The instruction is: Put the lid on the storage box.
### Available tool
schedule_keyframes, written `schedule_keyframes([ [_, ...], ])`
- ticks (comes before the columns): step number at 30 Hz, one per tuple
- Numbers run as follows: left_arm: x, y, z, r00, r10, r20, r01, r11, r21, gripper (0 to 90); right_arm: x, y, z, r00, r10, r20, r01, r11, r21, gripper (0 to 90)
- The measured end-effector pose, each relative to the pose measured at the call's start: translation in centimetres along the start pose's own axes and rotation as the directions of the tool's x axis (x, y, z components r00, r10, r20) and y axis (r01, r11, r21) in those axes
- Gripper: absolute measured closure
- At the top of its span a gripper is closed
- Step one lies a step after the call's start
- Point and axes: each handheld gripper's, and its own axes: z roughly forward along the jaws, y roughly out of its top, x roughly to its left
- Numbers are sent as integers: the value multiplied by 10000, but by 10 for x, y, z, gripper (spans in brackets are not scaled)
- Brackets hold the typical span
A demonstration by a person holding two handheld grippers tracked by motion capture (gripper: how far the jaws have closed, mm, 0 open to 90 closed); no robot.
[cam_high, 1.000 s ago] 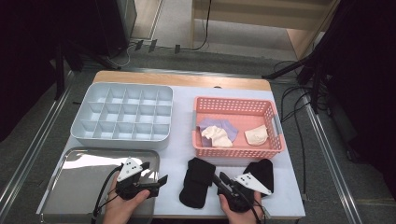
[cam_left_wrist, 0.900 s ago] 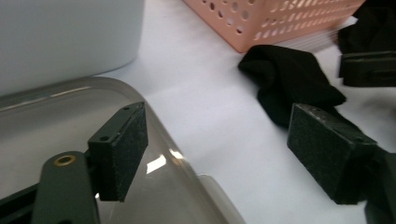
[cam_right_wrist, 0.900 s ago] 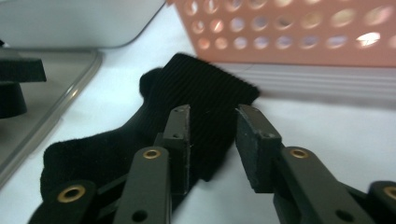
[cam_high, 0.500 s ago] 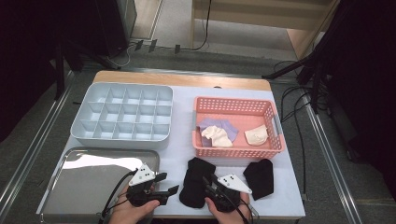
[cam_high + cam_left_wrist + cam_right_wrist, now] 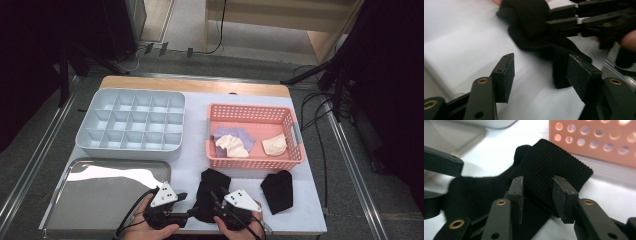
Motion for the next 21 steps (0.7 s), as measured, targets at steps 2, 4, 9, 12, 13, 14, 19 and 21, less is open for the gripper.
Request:
schedule_keyframes([
  [2,-2,1,2,9999,91,57,-92,9996,253,494,4,-1,2,9973,-678,292,678,9977,25,645],
  [4,-2,0,4,9999,87,83,-90,9992,394,567,6,-2,3,9906,-1251,551,1249,9921,76,685],
  [9,6,2,0,9978,-304,593,293,9994,197,811,4,1,2,9859,-1506,736,1492,9885,237,828],
  [12,9,2,-3,9964,-374,757,367,9993,102,900,-1,3,0,9941,-1003,417,995,9948,208,850],
  [13,9,2,-3,9964,-363,771,359,9993,62,900,-3,4,-1,9961,-810,354,806,9967,131,851],
  [14,10,2,-4,9963,-372,778,370,9993,41,900,-5,4,-3,9979,-580,292,580,9983,30,851],
  [19,13,1,-2,9895,-701,1266,700,9975,56,746,-16,9,-18,9991,402,137,-391,9967,-708,851],
  [21,12,1,-1,9900,-671,1240,680,9977,-35,567,-21,10,-24,9976,683,115,-670,9940,-866,851],
])
